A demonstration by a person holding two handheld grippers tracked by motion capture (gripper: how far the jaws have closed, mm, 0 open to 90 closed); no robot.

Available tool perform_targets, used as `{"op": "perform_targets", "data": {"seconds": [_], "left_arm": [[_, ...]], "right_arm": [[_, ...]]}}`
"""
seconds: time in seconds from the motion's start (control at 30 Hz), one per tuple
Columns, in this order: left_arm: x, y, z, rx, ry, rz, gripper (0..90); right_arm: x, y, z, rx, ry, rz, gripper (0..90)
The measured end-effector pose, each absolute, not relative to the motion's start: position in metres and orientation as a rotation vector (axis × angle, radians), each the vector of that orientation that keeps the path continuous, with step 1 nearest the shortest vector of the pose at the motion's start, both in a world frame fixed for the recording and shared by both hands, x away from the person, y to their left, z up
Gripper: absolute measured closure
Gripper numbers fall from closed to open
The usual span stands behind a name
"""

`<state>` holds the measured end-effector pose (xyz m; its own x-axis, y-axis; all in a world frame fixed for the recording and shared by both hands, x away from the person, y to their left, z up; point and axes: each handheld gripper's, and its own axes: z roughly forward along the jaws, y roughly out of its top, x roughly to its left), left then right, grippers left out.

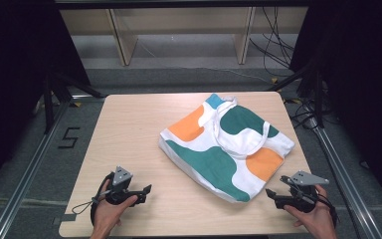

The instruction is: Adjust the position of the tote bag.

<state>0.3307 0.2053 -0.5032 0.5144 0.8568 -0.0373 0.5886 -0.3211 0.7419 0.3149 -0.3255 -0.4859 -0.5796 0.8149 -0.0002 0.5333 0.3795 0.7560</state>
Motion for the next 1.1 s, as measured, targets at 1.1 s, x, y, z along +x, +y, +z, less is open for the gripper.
{"op": "perform_targets", "data": {"seconds": [1.1], "left_arm": [[0.329, 0.2, -0.502, 2.07, 1.189, 0.508, 20.8]], "right_arm": [[0.297, -0.244, -0.472, 0.802, 2.497, 1.156, 36.1]]}}
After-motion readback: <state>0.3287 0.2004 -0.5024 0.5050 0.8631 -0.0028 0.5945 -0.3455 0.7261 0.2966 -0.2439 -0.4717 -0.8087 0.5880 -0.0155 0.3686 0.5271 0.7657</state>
